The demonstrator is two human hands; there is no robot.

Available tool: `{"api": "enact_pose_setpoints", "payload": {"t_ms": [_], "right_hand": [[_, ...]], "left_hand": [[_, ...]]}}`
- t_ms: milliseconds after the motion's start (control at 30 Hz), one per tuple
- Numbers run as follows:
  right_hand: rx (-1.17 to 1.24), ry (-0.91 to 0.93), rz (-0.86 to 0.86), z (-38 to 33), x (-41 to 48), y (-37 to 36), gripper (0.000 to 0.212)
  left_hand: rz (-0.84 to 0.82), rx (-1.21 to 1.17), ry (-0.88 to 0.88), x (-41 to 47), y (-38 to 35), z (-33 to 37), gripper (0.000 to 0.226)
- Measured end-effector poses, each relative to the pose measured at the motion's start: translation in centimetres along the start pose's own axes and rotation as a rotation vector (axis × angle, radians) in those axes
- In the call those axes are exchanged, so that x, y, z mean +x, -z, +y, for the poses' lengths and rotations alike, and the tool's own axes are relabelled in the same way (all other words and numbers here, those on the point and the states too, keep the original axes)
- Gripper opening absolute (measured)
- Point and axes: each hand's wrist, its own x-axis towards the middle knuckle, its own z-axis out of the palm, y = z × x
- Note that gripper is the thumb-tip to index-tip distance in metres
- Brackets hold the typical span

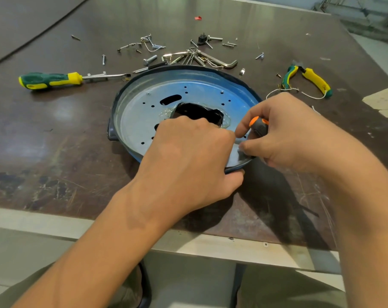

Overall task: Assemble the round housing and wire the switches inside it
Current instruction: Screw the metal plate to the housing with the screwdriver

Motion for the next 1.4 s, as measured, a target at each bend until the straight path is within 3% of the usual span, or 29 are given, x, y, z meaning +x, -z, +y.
{"api": "enact_pose_setpoints", "payload": {"t_ms": [500,1133,1400], "right_hand": [[-0.15,0.047,0.144,-0.5,-0.3,-0.3,0.02],[0.084,0.028,-0.031,0.5,-0.1,0.6,0.016],[0.068,0.019,0.03,0.7,0.1,0.2,0.014]], "left_hand": [[0.023,-0.014,0.0,0.0,-0.2,0.0,0.047],[0.042,-0.025,0.002,-0.1,-0.2,0.0,0.049],[0.035,-0.036,-0.001,-0.1,-0.2,0.0,0.046]]}}
